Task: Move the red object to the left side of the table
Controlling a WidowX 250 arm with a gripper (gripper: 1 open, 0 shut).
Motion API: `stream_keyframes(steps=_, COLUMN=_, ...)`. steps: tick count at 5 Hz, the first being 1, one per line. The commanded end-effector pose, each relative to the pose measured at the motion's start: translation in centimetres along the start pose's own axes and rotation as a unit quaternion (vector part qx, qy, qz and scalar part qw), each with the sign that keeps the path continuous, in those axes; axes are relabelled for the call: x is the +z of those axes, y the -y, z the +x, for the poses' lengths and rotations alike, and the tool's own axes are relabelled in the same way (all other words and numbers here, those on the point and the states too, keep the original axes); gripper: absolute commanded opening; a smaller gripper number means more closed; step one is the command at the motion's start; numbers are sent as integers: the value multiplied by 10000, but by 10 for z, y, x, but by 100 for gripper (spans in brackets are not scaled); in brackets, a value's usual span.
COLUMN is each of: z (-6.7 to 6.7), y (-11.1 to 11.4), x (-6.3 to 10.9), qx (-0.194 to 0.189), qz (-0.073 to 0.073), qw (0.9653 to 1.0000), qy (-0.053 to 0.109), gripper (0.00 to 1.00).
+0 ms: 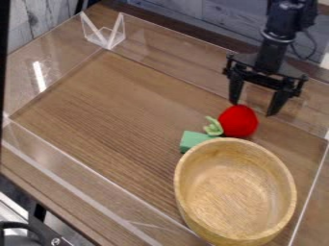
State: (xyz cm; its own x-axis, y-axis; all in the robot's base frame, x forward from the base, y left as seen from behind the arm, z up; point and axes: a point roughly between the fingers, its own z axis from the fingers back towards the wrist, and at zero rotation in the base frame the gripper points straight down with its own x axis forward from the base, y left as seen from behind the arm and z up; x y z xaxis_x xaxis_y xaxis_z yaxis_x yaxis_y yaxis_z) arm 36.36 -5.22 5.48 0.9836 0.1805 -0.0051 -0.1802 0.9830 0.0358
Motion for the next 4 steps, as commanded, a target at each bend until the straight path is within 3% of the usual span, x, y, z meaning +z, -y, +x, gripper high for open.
stream_keyframes(steps=1, z=5, y=-2, x=4, qx=-817, qz=-116, qw=9962, qy=271, gripper=100)
stream_keyframes(steps=2, z=4, y=-2, x=-13, qx=-1509, qz=-144, qw=9881, qy=266, gripper=100)
stream_keyframes(steps=3, z=-1, y=0, x=-17, qx=-1694, qz=-175, qw=9850, qy=286, gripper=0)
stream_keyframes(steps=4, z=-7, y=2, x=-15, qx=-1722, qz=-190, qw=9844, qy=319, gripper=0)
